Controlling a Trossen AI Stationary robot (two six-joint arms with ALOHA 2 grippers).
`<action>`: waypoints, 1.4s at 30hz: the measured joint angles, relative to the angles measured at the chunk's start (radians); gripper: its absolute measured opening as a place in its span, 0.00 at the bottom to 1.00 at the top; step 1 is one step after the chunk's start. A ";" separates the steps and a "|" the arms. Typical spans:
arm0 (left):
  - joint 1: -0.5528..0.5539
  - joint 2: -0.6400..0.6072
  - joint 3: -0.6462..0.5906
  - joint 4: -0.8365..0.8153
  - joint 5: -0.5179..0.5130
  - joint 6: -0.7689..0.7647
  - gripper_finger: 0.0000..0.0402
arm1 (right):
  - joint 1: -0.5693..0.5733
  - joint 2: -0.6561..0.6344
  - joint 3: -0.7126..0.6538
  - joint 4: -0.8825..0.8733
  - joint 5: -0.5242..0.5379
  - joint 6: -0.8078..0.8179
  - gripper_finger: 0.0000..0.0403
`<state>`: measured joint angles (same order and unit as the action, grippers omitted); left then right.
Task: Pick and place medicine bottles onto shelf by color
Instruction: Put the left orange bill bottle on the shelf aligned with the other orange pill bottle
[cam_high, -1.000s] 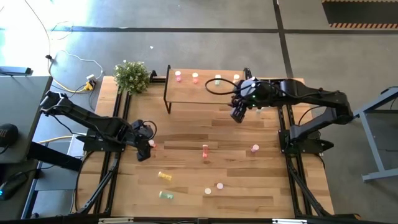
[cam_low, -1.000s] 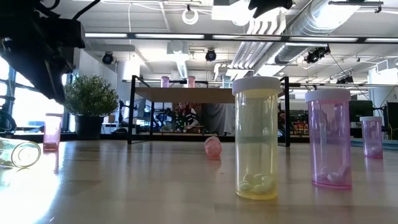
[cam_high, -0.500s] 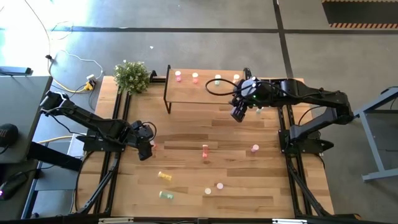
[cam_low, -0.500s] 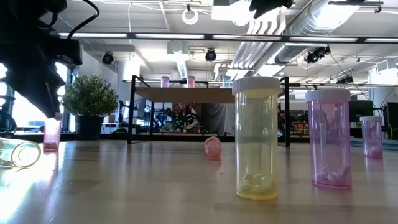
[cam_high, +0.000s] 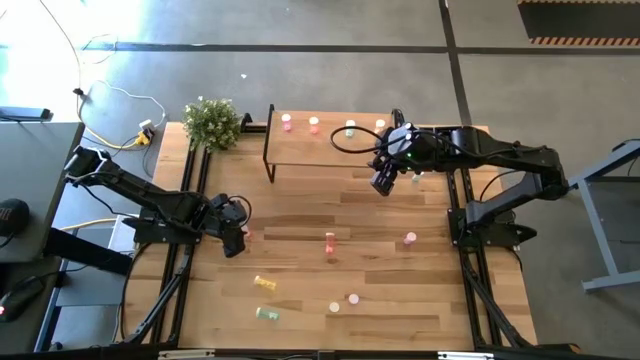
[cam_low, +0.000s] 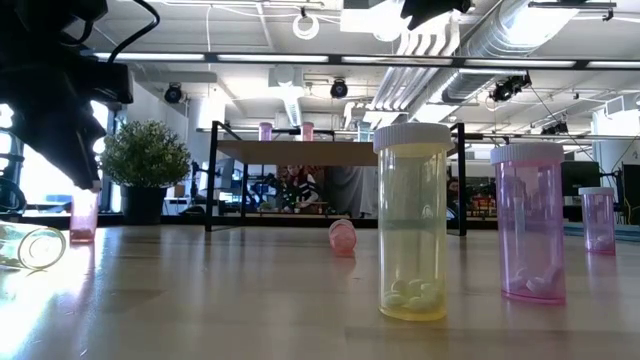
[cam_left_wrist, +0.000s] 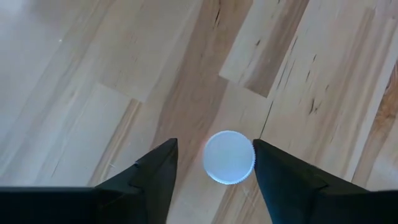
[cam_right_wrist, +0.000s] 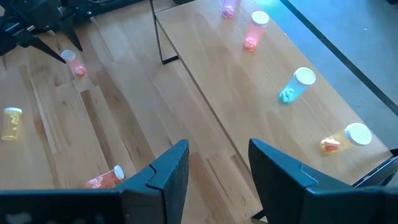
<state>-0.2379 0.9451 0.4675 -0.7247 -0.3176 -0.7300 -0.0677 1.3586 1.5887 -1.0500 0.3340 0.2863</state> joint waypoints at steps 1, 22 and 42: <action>0.000 0.000 0.000 0.001 0.001 0.000 0.45 | 0.000 0.000 0.000 0.000 0.000 0.000 0.39; 0.000 0.000 0.000 0.032 0.042 0.013 0.28 | 0.000 0.000 0.000 0.000 0.000 0.004 0.39; 0.347 0.001 0.415 0.051 0.118 0.444 0.28 | 0.000 0.000 0.000 0.000 0.133 0.149 0.39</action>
<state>0.1094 0.9459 0.8822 -0.6739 -0.1996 -0.2858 -0.0677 1.3590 1.5890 -1.0503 0.4674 0.4354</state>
